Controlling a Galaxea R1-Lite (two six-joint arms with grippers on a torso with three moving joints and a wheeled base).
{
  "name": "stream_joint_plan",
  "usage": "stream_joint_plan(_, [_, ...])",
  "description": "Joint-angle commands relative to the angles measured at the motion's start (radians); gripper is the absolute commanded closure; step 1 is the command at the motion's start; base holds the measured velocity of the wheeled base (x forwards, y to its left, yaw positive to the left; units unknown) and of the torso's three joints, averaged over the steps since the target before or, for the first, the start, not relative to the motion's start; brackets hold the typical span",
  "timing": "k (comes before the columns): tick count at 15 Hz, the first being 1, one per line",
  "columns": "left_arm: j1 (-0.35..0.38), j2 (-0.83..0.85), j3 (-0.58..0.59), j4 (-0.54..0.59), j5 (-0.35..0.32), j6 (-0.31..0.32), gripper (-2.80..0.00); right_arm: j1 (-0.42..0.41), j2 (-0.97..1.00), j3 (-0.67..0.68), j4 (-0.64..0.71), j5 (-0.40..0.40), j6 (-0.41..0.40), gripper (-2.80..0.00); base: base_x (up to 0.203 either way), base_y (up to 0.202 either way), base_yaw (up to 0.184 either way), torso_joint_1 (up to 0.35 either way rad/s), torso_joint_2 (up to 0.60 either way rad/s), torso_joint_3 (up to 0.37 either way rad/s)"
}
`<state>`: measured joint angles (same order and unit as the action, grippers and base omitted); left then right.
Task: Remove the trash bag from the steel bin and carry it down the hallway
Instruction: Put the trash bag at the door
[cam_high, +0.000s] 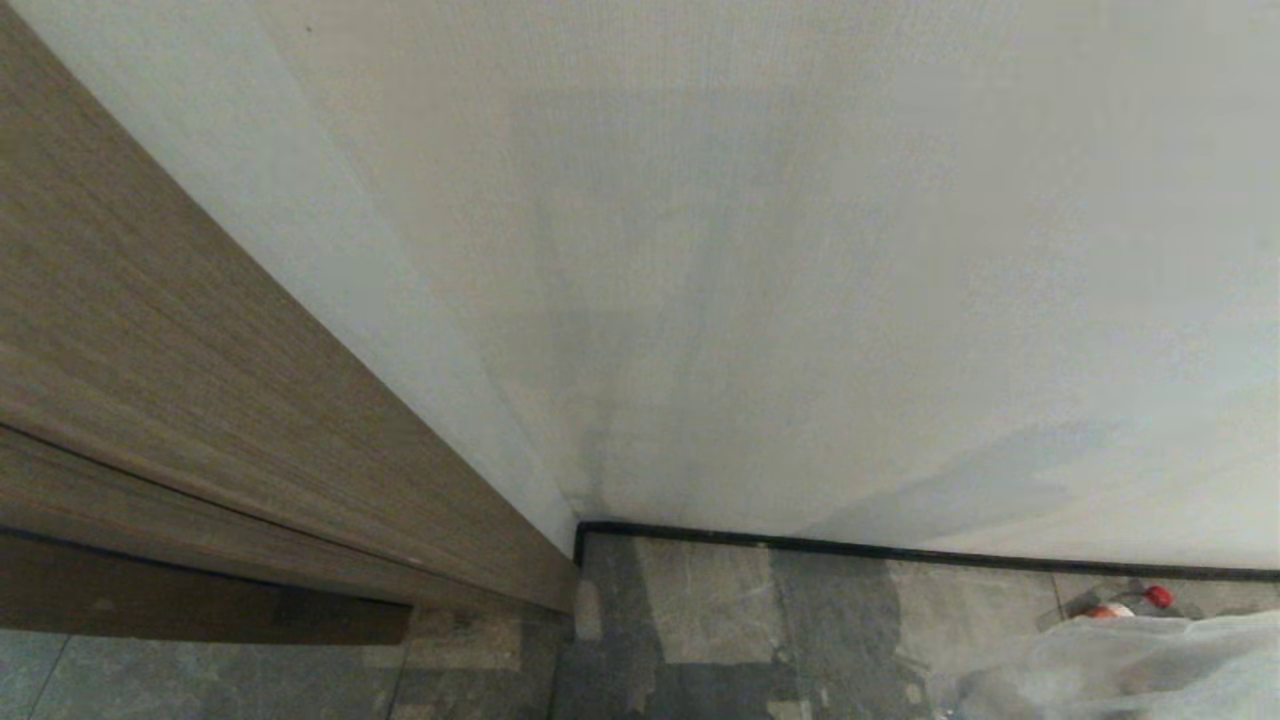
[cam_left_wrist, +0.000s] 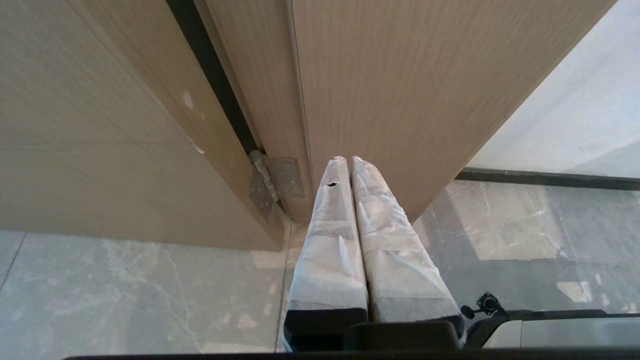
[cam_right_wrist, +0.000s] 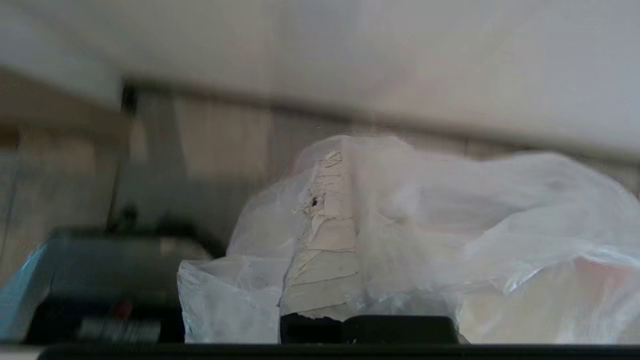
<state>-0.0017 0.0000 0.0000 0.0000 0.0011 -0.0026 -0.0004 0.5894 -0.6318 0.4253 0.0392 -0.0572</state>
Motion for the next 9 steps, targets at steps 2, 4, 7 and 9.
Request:
stream_joint_plan(2, [0.0, 0.0, 0.0, 0.0, 0.0, -0.002, 0.0, -0.001, 0.484, -0.175, 0.09, 0.004, -0.007, 0.0, 0.0, 0.0, 0.0, 0.0, 0.0, 0.0])
stream_joint_plan(4, [0.0, 0.0, 0.0, 0.0, 0.0, 0.0, 0.0, -0.004, 0.658, -0.232, 0.12, -0.037, -0.022, 0.0, 0.0, 0.0, 0.0, 0.0, 0.0, 0.0])
stream_joint_plan(7, [0.0, 0.0, 0.0, 0.0, 0.0, -0.002, 0.0, -0.047, 0.794, -0.228, 0.074, -0.075, -0.05, 0.0, 0.0, 0.0, 0.0, 0.0, 0.0, 0.0])
stream_joint_plan(9, [0.0, 0.0, 0.0, 0.0, 0.0, 0.0, 0.0, -0.066, 0.834, -0.15, -0.023, -0.087, -0.079, 0.0, 0.0, 0.0, 0.0, 0.0, 0.0, 0.0])
